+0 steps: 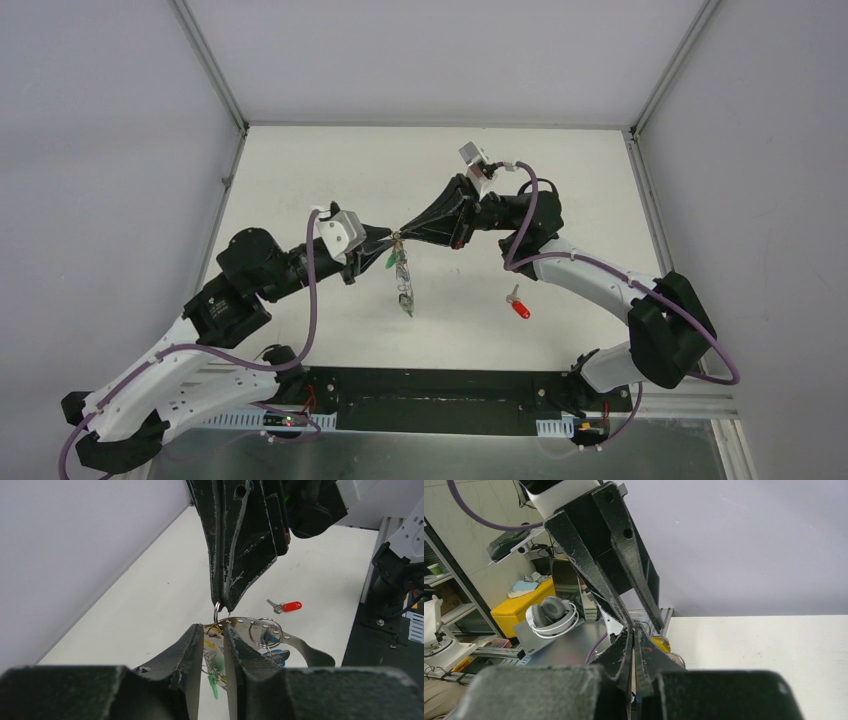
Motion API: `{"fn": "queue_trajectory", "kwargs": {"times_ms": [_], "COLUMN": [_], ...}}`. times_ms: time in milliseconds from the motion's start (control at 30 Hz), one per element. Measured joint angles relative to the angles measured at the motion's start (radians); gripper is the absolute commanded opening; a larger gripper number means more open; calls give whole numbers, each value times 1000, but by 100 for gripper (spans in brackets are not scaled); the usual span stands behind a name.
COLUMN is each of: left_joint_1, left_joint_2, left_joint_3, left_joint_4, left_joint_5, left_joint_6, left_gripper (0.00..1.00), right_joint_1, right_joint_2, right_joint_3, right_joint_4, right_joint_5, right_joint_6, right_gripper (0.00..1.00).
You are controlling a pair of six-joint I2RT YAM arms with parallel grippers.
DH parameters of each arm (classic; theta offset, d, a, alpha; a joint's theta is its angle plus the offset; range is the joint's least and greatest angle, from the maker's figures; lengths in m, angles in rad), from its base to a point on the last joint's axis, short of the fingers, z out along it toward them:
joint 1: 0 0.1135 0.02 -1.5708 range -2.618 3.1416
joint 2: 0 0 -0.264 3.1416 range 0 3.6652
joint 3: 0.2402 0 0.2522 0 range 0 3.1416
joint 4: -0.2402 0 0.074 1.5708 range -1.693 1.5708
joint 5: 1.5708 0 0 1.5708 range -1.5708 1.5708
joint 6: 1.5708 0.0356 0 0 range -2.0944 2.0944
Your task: Put the keys on the keyring
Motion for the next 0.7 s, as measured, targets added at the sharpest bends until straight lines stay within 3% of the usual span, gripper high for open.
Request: {"fn": "queue_trajectory", "kwargs": {"times_ms": [467, 700], "left_joint_1": [0, 0], "left_joint_2": [-15, -10], "left_joint_3": [0, 0], "left_joint_4": [-33, -40], "left_joint_5": [20, 21], "left_joint_6": [-4, -4], "left_gripper": [0, 0], "right_joint_1": [0, 0], "right_joint_2": [0, 0], "right_joint_3": [0, 0], "right_joint_4": [0, 0], "right_joint_5": [0, -3], "right_joint_6": [0, 0], "right_gripper": [0, 0]}}
